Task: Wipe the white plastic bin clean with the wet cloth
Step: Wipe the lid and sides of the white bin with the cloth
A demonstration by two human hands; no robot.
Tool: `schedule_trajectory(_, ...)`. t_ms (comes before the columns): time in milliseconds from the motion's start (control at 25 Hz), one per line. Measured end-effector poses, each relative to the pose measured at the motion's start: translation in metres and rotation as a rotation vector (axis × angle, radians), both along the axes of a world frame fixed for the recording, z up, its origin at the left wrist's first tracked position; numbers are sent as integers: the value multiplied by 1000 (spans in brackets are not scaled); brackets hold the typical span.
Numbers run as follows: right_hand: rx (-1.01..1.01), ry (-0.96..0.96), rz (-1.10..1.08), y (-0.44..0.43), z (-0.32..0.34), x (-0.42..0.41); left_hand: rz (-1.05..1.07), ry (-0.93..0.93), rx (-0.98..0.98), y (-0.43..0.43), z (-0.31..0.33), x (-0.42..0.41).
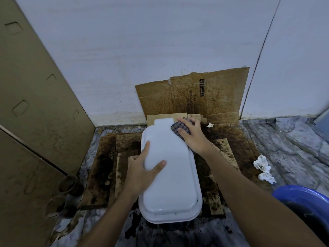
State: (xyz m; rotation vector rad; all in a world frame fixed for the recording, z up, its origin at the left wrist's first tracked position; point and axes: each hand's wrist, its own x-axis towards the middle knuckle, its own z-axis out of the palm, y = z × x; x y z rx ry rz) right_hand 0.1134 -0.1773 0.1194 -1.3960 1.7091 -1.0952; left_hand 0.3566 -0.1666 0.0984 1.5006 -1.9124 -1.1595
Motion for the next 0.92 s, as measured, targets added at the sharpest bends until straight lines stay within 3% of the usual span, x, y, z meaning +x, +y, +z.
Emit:
schedule_trajectory(280,36,-47,5,-9,-15,3,-2,-235,-9,0,12,-11)
schedule_trajectory(440,75,-62,33,0,-20,10,-68,-355,-198,2,17,-29)
schedule_trajectory(520,85,-79,47,5,-22,14,-73,-406,-171,5,17,-37)
schedule_trajectory(760,80,-160,76,7,-26,45,-4,-467,-211,-3,9,-13)
schedule_trajectory(920,105,-86,83,-4,-24,69,11,-462,-199,-4,7,8)
